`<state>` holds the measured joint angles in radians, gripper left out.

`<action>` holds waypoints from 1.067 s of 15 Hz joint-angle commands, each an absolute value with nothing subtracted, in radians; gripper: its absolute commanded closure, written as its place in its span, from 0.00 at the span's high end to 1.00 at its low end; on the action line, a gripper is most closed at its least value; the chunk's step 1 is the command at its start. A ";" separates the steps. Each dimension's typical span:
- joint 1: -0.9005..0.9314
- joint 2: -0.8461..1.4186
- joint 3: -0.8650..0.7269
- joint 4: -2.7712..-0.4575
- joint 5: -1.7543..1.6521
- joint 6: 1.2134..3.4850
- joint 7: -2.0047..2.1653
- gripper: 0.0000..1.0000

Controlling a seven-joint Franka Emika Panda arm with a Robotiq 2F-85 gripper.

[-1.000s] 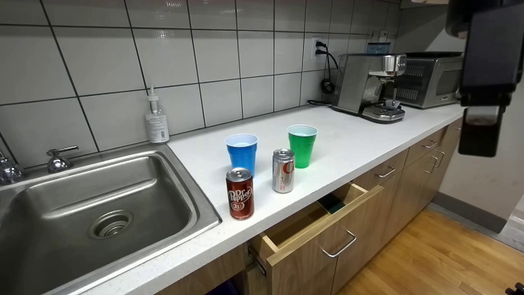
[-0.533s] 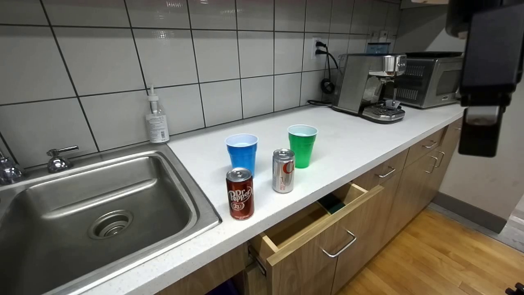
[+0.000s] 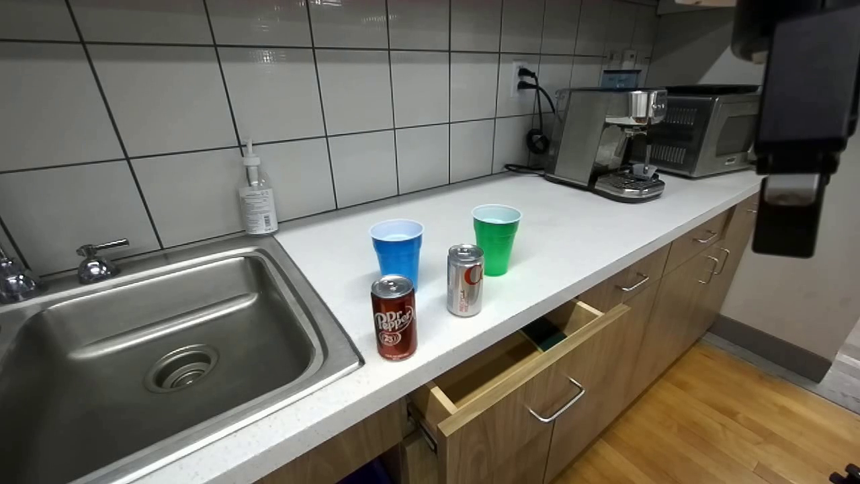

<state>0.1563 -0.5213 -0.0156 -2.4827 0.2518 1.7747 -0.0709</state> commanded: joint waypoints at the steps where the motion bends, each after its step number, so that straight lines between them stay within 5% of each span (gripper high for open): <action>1: 0.129 -0.509 0.004 -2.474 0.254 1.785 -0.082 1.00; 16: 0.065 -0.237 -0.029 -2.427 0.155 2.146 -0.176 1.00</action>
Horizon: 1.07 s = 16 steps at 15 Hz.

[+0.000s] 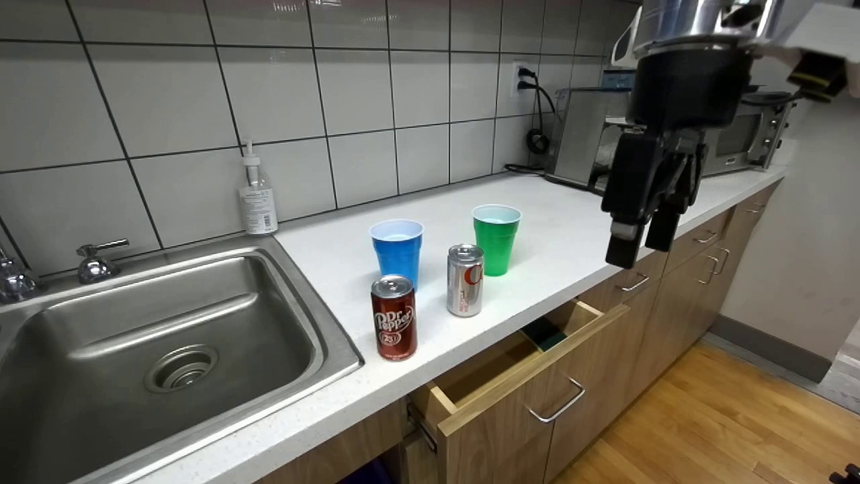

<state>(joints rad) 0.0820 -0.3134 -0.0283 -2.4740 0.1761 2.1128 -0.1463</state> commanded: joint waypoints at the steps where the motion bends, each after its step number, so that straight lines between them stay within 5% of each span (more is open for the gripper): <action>1: 0.062 -0.211 -0.031 -2.422 0.156 2.160 -0.178 1.00; 16: 0.050 -0.122 -0.026 -2.411 0.151 2.196 -0.144 1.00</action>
<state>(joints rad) 0.0666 -0.1538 -0.0420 -2.4175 0.1690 2.1672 -0.1501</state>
